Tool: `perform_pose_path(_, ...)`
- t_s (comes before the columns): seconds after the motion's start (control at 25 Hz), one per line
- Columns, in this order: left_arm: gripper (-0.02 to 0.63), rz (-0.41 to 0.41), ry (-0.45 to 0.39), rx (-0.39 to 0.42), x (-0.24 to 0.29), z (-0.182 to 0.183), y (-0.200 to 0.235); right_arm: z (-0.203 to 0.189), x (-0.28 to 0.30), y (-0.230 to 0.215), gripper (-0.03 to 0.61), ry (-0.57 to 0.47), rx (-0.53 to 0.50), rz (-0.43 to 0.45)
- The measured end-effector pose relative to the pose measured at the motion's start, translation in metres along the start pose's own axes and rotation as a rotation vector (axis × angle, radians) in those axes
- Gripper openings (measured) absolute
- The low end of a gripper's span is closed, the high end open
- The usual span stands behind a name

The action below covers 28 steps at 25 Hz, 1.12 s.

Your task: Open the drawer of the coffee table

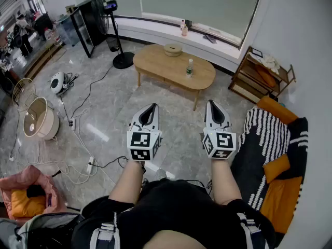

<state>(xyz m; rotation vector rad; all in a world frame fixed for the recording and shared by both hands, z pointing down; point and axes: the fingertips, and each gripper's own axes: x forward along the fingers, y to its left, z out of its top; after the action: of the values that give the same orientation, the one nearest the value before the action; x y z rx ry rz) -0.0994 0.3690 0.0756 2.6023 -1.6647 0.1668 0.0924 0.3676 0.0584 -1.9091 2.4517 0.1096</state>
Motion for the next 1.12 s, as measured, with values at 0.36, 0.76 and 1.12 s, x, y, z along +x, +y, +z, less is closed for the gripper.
perform_pose_path(0.36, 0.021, -0.011, 0.020, -0.001, 0.008, -0.008, -0.010, -0.010, -0.004, -0.007, 0.015, 0.002, 0.013, -0.010)
perform_pose_path(0.76, 0.021, -0.047, 0.025, 0.013, 0.046, -0.006, 0.000, -0.012, 0.026, -0.022, 0.015, -0.002, 0.007, -0.051)
perform_pose_path(1.12, 0.021, -0.075, -0.007, 0.029, 0.080, 0.005, 0.041, -0.008, 0.071, -0.014, 0.015, -0.022, -0.018, -0.089)
